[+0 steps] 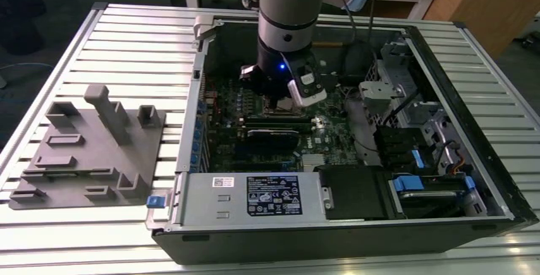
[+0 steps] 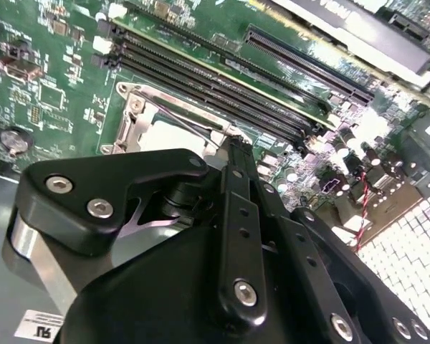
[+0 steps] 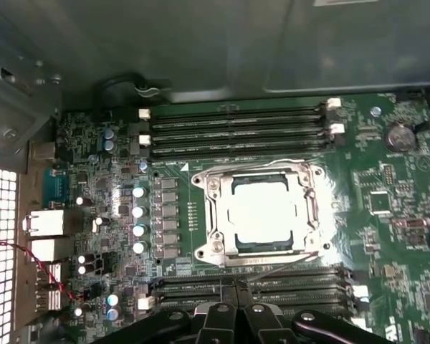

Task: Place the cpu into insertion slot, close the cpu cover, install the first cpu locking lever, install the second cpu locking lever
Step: 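Install the second cpu locking lever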

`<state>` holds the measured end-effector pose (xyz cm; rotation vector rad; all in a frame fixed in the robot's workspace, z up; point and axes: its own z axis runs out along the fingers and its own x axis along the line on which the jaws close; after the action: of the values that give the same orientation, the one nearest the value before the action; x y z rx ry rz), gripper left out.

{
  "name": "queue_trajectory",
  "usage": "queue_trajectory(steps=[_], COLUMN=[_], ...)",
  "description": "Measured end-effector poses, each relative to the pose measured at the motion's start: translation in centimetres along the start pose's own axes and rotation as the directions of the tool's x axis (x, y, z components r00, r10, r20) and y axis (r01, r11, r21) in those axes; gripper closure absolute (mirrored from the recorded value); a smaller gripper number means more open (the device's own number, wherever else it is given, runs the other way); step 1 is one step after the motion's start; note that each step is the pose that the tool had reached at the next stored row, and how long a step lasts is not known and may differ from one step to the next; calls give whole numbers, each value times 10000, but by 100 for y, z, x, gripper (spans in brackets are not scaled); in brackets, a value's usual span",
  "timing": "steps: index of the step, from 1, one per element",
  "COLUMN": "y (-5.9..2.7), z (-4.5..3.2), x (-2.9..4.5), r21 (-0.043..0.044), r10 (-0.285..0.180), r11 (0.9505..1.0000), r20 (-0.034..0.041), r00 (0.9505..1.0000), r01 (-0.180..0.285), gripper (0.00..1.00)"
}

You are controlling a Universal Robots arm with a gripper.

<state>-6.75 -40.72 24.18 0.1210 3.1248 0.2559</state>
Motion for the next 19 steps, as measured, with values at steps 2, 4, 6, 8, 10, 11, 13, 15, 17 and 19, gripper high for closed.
queue_trajectory(steps=[2, 4, 6, 8, 10, 11, 13, 15, 17, 19], y=[8, 9, 6, 1, -5, -9, -10, -11, -10, -11], z=[21, 44, 68, 96, 131, 150, 159, 159, 159, 162], x=[2, 7, 11, 17, 26, 29, 29, 29, 29, 29], r21=[0, 0, 0, -1, -4, -7, 2, 5, 7, 6], r10=[-145, -332, -544, -762, -966, -1068, -1151, -1156, -1157, -1158], r11=[9999, 9994, 9985, 9971, 9953, 9943, 9934, 9933, 9933, 9933], r20=[-23, -50, -83, -119, -152, -168, -184, -185, -184, -184], r00=[9999, 9994, 9985, 9970, 9952, 9941, 9932, 9931, 9931, 9931], r01=[145, 332, 544, 762, 966, 1068, 1151, 1156, 1157, 1158], gripper=[89, 89, 89, 89, 89, 89, 89, 89, 89, 89])
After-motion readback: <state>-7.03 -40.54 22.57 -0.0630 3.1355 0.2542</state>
